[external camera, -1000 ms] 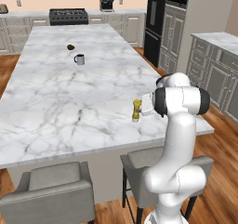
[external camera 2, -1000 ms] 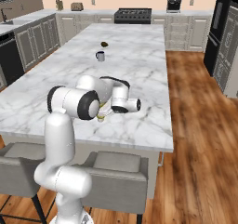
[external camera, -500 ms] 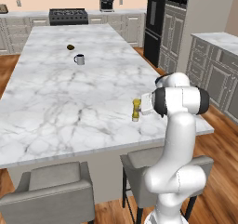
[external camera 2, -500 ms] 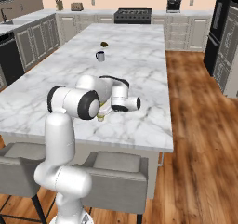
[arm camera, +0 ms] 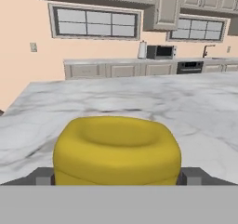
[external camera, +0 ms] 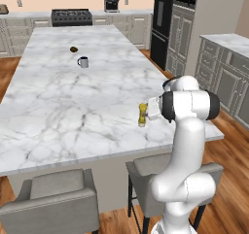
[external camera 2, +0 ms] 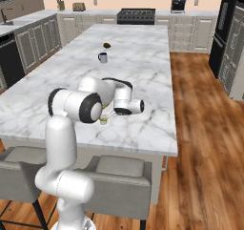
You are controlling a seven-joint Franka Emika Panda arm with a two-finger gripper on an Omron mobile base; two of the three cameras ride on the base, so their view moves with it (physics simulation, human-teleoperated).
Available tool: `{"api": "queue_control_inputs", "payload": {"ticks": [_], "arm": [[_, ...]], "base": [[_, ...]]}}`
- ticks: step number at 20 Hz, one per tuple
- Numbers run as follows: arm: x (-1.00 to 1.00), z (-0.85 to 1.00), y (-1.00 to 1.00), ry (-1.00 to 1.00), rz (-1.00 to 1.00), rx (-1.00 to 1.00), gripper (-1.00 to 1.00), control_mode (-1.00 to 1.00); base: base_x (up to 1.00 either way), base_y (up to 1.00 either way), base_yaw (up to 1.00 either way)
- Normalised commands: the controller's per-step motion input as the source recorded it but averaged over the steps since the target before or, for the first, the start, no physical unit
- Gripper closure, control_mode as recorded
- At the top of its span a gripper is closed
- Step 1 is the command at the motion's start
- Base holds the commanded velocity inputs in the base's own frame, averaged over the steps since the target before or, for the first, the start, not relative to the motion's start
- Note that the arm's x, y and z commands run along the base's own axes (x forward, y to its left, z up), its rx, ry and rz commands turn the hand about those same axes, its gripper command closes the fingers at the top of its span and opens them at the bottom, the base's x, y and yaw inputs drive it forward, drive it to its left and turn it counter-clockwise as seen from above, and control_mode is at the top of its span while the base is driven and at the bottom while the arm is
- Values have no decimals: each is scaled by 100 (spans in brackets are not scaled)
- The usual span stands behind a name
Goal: Move the mustard and shaker from the cabinet to the dining counter.
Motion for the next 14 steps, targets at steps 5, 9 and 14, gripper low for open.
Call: {"api": "queue_control_inputs", "payload": {"ticks": [5, 9, 14], "arm": [[-9, 23, 0, 0, 0, 0, -100, -100], [-18, 16, -3, 0, 0, 0, -100, -100], [-22, 28, -2, 0, 0, 0, -100, -100]], "base": [[0, 0, 0], [0, 0, 0], [0, 0, 0]]}}
